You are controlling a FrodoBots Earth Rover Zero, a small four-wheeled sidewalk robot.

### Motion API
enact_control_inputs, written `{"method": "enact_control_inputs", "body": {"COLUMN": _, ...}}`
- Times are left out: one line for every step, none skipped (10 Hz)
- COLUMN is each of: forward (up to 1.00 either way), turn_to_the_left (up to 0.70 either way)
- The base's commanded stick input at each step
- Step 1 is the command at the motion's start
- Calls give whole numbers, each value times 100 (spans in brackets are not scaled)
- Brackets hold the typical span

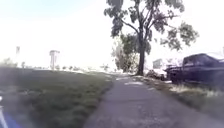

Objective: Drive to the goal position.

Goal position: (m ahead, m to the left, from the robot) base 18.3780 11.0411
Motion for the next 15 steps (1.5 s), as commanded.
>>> {"method": "enact_control_inputs", "body": {"forward": 70, "turn_to_the_left": 0}}
{"method": "enact_control_inputs", "body": {"forward": 70, "turn_to_the_left": 0}}
{"method": "enact_control_inputs", "body": {"forward": 70, "turn_to_the_left": 0}}
{"method": "enact_control_inputs", "body": {"forward": 70, "turn_to_the_left": 0}}
{"method": "enact_control_inputs", "body": {"forward": 70, "turn_to_the_left": 0}}
{"method": "enact_control_inputs", "body": {"forward": 70, "turn_to_the_left": 0}}
{"method": "enact_control_inputs", "body": {"forward": 70, "turn_to_the_left": 0}}
{"method": "enact_control_inputs", "body": {"forward": 70, "turn_to_the_left": 0}}
{"method": "enact_control_inputs", "body": {"forward": 70, "turn_to_the_left": 0}}
{"method": "enact_control_inputs", "body": {"forward": 70, "turn_to_the_left": 0}}
{"method": "enact_control_inputs", "body": {"forward": 70, "turn_to_the_left": 0}}
{"method": "enact_control_inputs", "body": {"forward": 70, "turn_to_the_left": 0}}
{"method": "enact_control_inputs", "body": {"forward": 70, "turn_to_the_left": 0}}
{"method": "enact_control_inputs", "body": {"forward": 70, "turn_to_the_left": 0}}
{"method": "enact_control_inputs", "body": {"forward": 70, "turn_to_the_left": 0}}
